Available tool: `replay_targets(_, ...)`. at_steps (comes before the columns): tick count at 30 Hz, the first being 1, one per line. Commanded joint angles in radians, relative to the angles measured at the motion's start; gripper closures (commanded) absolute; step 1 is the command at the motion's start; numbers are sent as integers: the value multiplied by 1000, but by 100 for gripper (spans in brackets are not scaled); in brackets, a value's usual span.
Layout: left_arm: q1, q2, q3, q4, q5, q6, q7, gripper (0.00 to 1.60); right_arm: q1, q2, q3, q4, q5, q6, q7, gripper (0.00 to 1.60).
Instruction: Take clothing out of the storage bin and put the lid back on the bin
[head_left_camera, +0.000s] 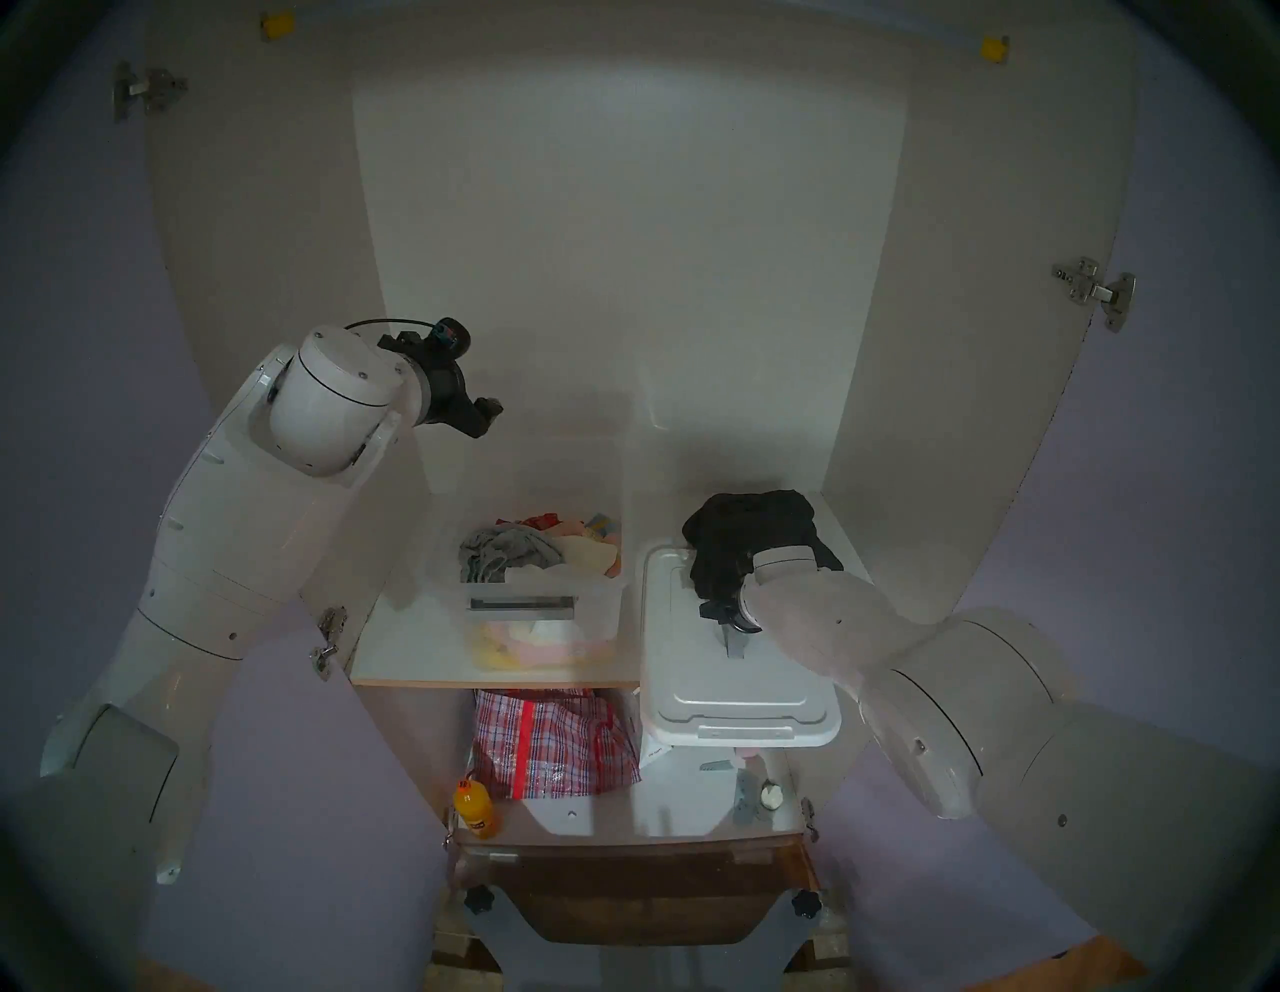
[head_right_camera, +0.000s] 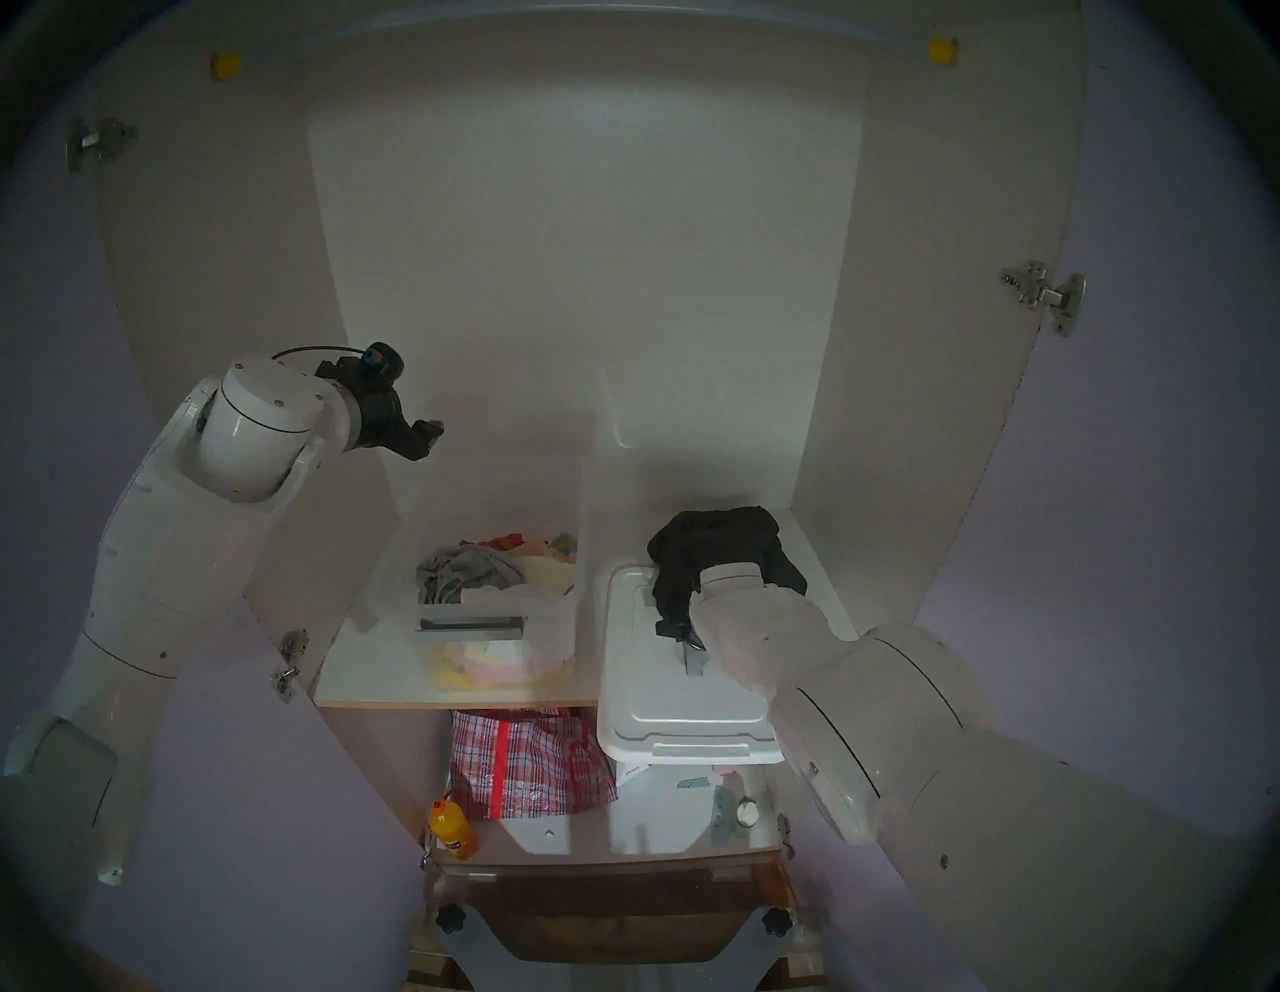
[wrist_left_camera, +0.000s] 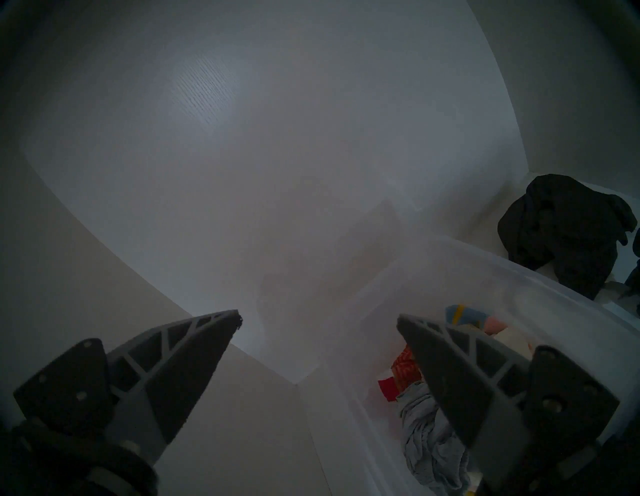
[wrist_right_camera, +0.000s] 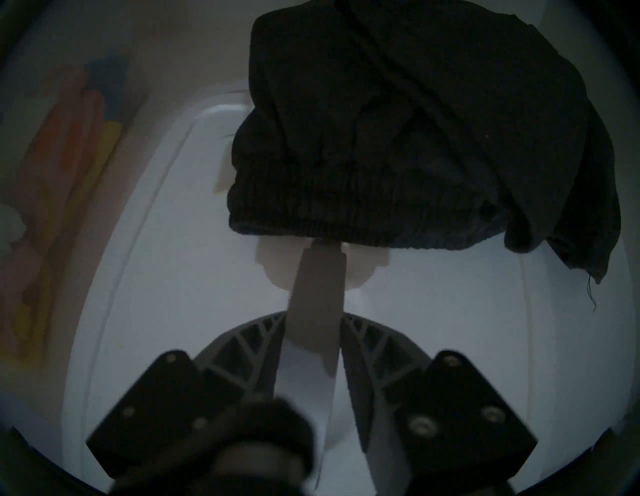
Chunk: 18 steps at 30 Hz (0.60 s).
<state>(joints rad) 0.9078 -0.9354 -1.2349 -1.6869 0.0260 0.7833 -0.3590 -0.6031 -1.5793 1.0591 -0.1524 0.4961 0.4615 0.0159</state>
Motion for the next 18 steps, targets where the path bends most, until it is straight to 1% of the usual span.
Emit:
replay_targets(1,-30,0,-13,-21,0,-9,2,0,80,-5,30,-20,24,15,-3,89)
replay_targets(10,-30,0,-13,-21,0,-9,2,0,127,-6,63,-19,44,38,-20,90)
replay_targets(18,-30,0,-13,-21,0,-9,3,0,171,-9,111,-12,77,88,-36,90)
